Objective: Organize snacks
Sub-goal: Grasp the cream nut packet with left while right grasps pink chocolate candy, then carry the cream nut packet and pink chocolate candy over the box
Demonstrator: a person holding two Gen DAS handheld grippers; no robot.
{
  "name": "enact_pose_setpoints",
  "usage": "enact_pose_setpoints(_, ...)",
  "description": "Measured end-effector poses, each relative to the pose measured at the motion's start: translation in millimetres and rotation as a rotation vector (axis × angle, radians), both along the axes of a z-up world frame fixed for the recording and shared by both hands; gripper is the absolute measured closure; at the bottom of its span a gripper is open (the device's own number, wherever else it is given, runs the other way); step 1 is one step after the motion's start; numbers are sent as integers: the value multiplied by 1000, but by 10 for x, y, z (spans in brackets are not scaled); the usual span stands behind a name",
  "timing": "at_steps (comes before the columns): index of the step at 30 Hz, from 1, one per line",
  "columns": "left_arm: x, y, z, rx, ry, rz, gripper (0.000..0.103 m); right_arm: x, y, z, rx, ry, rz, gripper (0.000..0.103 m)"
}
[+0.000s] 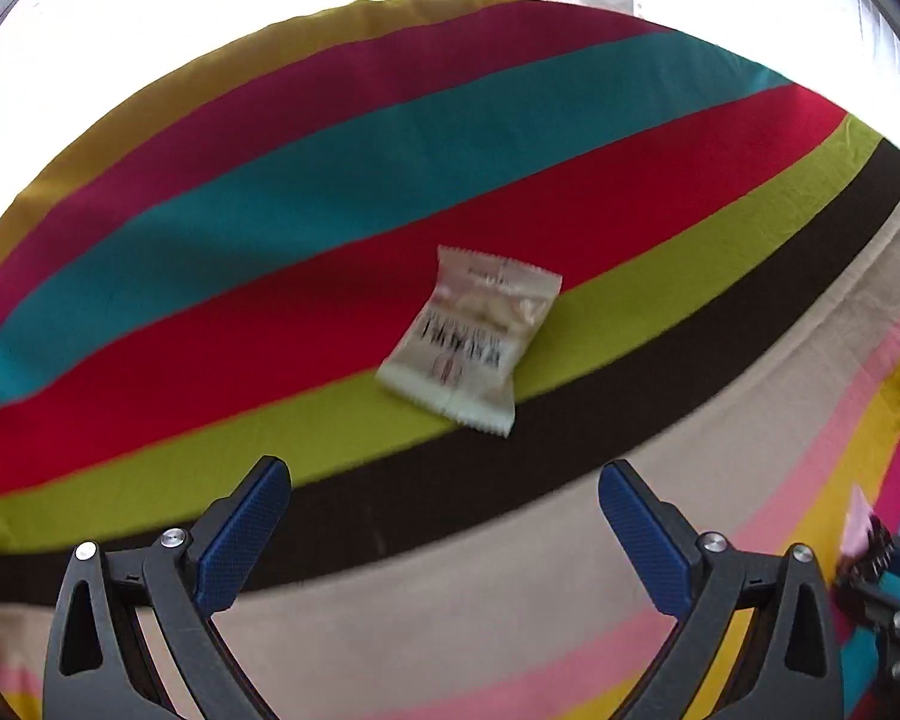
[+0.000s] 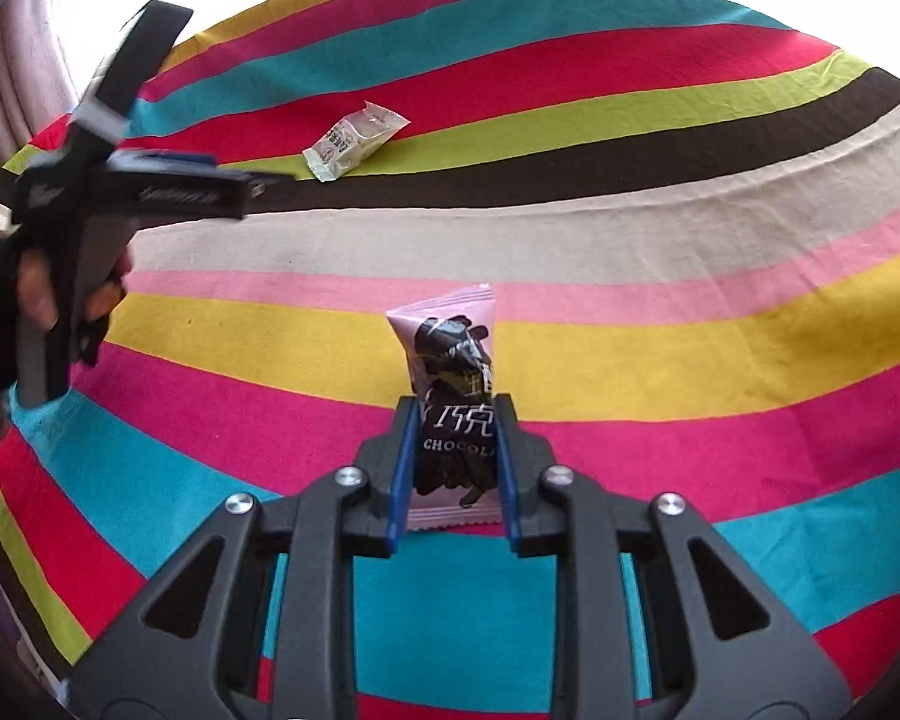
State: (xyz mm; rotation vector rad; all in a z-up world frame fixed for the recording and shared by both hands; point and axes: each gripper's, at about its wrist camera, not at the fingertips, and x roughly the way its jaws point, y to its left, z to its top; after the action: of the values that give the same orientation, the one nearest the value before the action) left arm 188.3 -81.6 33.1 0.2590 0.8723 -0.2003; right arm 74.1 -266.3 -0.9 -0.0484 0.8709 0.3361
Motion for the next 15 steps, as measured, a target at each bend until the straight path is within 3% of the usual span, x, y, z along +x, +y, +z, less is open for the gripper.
enact_pose_setpoints(4, 531, -154, -35, 19, 12, -15, 0, -72, -40, 36, 8, 2, 4, 74)
enact_pose_setpoints(5, 620, -157, -77, -1, 36, -21, 6, -76, -45, 39, 7, 1, 4, 74)
enact_pose_setpoints(6, 696, -161, -145, -25, 75, -35, 25, -98, -66, 51, 7, 2, 4, 74)
enact_pose_setpoints(7, 726, -142, -191, -79, 96, -51, 31, -94, -68, 52, 10, 2, 4, 74)
enact_pose_setpoints(8, 717, -109, -204, -125, 91, -41, 49, -90, -75, 52, 14, 4, 4, 74)
enact_pose_setpoints(9, 675, -101, -212, -125, 71, -29, 59, -82, -86, 51, 21, 6, 4, 74)
enact_pose_setpoints(13, 209, 5, -247, -163, 45, -10, 62, -132, -219, 113, 61, 14, 5, 74)
enact_pose_setpoints(15, -233, 104, -247, -123, 31, 2, 62, -125, -249, 116, 75, 17, 6, 74)
